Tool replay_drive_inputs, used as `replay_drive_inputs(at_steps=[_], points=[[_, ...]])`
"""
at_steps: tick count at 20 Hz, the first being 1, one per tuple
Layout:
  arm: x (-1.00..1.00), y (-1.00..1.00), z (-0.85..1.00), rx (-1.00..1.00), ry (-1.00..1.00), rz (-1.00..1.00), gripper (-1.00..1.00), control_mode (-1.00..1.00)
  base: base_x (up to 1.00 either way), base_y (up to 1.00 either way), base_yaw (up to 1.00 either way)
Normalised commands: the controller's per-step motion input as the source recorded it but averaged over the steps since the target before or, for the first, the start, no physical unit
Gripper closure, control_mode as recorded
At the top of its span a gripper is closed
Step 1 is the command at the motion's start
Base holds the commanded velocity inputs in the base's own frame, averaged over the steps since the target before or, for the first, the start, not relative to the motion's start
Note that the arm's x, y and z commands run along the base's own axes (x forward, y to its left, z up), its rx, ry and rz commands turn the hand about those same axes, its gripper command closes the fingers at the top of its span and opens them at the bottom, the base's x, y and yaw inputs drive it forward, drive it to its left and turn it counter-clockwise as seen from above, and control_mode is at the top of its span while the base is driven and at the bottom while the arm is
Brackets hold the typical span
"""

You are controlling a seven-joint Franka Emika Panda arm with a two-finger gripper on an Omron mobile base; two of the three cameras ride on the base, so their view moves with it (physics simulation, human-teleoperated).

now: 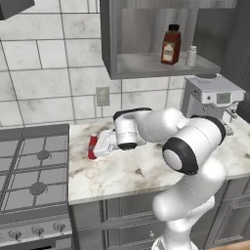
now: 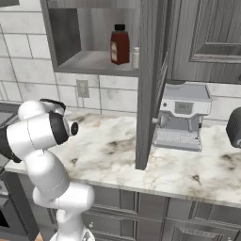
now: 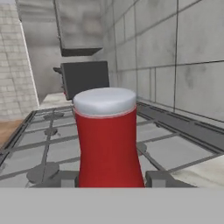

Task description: Collect the paprika, ketchup, and shaker from the cabinet and place them next to the stove.

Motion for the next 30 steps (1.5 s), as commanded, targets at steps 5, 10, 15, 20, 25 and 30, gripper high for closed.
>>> replay_drive_inputs(at_steps=[5, 10, 15, 20, 25, 30], points=[[0.24, 0.41, -0.04, -0.09, 0.0, -0.02, 1.0, -1.0, 0.0, 0.0, 0.0], [0.28, 0.21, -0.26, -0.08, 0.01, 0.0, 1.0, -1.0, 0.0, 0.0, 0.0], [0.25, 0.01, -0.53, -0.04, 0.0, 0.03, 1.0, -1.0, 0.0, 0.0, 0.0], [0.02, -0.11, -0.6, 0.0, -0.09, 0.06, 1.0, -1.0, 0.0, 0.0, 0.0], [0.01, -0.07, -0.44, 0.01, -0.07, 0.06, 1.0, -1.0, 0.0, 0.0, 0.0], [0.0, 0.0, -0.29, 0.0, -0.01, 0.03, -1.0, -1.0, 0.0, 0.0, 0.0]])
